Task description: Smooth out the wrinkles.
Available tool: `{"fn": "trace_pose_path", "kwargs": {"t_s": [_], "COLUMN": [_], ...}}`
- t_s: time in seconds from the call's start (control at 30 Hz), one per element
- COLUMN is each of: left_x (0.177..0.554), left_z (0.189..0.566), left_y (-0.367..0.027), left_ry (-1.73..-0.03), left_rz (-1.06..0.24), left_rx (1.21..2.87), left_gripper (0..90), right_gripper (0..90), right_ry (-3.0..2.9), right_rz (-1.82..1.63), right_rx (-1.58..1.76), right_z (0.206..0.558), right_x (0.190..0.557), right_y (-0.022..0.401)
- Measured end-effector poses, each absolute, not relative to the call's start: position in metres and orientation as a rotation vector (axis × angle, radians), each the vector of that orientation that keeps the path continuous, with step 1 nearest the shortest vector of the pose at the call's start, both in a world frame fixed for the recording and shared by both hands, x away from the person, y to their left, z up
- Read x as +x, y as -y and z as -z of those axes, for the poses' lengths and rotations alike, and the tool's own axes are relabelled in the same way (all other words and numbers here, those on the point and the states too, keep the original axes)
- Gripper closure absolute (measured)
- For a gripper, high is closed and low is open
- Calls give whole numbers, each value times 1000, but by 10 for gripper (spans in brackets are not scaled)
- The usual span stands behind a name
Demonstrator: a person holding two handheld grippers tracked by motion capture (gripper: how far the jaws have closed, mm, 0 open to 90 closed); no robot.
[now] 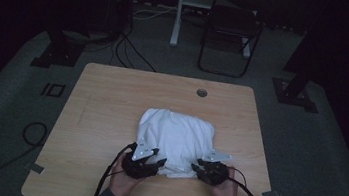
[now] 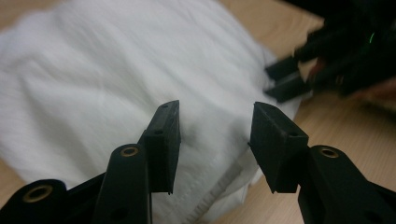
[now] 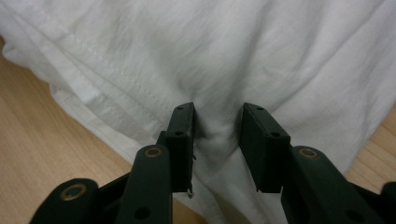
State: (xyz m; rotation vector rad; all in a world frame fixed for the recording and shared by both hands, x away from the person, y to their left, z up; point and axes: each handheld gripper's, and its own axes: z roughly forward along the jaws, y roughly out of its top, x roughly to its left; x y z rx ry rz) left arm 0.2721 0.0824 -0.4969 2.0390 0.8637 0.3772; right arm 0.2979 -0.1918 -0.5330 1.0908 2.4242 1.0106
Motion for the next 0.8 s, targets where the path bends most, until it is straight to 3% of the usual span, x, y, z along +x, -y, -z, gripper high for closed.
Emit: {"fn": "trace_pose_path", "kwargs": {"t_s": [0.17,0.47,0.8], "left_x": [282,311,343], "left_z": [506,503,503], "left_y": [-82,-108,-127], "left_ry": [-868,-988,-1098], "left_rz": [-438,-513,-542], "left_rx": [2058,2018,1952], "left_gripper": [590,585,574], "right_gripper": [665,658,588], "right_ry": [-2415,-2423,-2391], "right_rz": [-1048,-1089,-1120], "right_rx": [1139,1148,1157], "right_z": [536,537,539], "right_x": [310,347,385], "right_y": [190,161,134]}}
